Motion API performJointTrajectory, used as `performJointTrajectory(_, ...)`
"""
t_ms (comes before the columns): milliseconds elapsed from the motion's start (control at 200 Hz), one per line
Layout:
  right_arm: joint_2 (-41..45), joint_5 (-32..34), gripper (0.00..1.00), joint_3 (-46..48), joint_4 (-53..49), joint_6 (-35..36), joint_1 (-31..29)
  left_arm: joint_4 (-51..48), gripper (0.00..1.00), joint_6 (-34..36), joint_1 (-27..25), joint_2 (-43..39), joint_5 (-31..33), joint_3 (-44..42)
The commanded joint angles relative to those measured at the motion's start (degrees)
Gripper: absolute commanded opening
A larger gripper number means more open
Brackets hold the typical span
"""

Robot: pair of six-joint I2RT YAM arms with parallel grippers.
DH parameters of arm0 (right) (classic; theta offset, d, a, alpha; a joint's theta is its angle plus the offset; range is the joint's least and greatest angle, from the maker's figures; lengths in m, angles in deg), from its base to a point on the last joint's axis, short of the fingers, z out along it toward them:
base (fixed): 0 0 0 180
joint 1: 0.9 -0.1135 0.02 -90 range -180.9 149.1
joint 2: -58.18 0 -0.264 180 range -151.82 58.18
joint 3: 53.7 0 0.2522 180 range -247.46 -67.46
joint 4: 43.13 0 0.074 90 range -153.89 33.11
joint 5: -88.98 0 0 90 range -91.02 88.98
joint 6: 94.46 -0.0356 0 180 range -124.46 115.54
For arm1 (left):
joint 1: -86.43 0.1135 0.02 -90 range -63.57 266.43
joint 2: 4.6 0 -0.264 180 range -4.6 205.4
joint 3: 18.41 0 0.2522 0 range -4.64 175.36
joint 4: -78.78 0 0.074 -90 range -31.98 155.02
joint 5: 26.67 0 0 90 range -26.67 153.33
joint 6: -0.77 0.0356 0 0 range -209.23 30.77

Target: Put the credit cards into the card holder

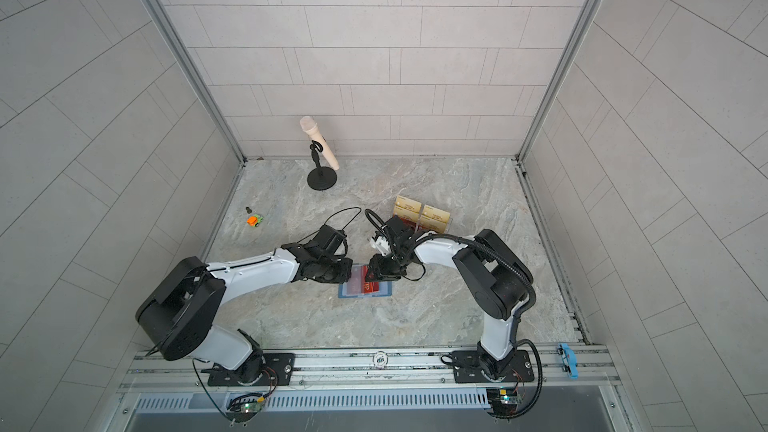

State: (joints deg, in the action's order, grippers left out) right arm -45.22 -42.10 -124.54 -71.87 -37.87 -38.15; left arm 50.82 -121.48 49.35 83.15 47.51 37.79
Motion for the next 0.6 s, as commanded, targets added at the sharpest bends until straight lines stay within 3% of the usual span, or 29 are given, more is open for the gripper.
performJointTrajectory(0,-0.36,3.00,0.45,-0.56,-3.64,0.33,-0.76,0.90,0.01,-0.78,0.45,-0.53,-0.50,-1.26)
performJointTrajectory(205,0.04,3.35,0.47,0.02,-1.12,-4.55,-0.97,2.85,0.01,-2.67,0.43,-1.62,-0.89,-2.62)
performJointTrajectory(596,2.01,13.92,0.56,-2.81,-9.22,-4.50,-4.63,1.14,0.05,-3.57,0.43,-3.94,-0.79,-2.21)
